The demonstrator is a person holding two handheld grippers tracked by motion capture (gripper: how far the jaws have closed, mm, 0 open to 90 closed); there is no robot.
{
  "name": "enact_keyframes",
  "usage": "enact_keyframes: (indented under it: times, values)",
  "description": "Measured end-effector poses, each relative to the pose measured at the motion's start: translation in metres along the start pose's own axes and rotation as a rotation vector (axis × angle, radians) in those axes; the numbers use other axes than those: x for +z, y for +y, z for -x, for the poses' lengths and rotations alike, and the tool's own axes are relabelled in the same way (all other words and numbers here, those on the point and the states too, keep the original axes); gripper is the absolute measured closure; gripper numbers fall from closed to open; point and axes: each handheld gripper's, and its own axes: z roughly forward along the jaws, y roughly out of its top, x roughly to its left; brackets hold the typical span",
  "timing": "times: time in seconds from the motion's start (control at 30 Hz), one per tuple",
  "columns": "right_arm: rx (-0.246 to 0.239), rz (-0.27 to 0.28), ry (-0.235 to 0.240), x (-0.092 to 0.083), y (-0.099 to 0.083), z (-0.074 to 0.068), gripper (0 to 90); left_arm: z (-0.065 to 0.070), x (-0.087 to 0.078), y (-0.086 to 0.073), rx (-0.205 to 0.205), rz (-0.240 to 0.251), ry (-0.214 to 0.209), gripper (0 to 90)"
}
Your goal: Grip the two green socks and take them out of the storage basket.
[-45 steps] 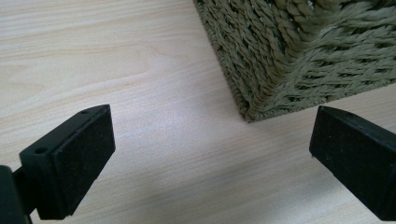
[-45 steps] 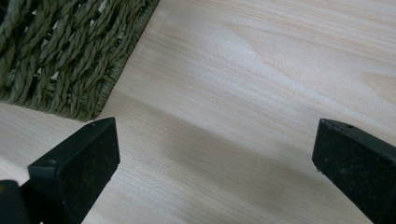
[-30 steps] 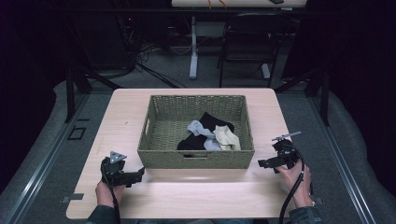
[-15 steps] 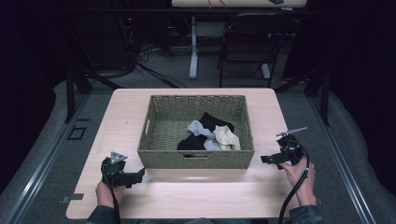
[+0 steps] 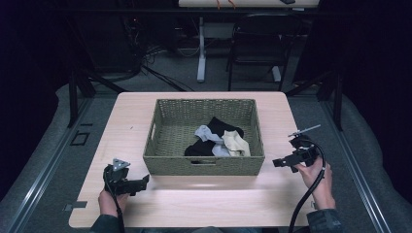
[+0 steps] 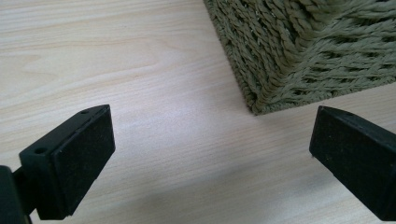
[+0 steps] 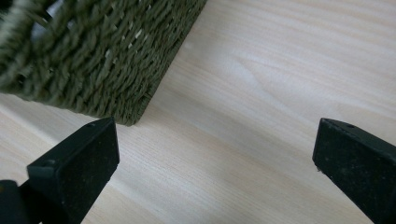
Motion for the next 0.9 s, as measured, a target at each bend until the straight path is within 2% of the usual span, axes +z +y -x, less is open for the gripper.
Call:
enact_keyframes:
  times: [0.13,0.27,0.47,0.6,0.77,0.9]
  values:
    - [-0.011,0.008,-0.001,-0.007,0.006,0.000,0.0,0.000,0.001,0.000,-0.001,-0.004,0.001,0.0]
    - [-0.028,-0.008,-0.007,-0.012,0.012,0.002,0.0,0.001,0.001,0.000,0.000,-0.006,-0.005,0.0]
    - [-0.034,0.013,0.004,-0.022,0.023,0.006,0.5,0.001,0.001,0.000,0.004,-0.007,-0.003,0.0]
    - [-0.042,0.024,-0.007,-0.031,0.033,0.007,0.5,0.001,0.001,0.000,0.003,-0.008,-0.005,0.0]
    - [-0.057,0.031,-0.001,-0.040,0.044,0.003,0.5,0.001,0.001,0.000,0.004,-0.008,-0.006,0.0]
    - [-0.086,0.034,0.002,-0.049,0.057,-0.003,0.5,0.002,0.002,0.000,0.006,-0.008,-0.007,0.0]
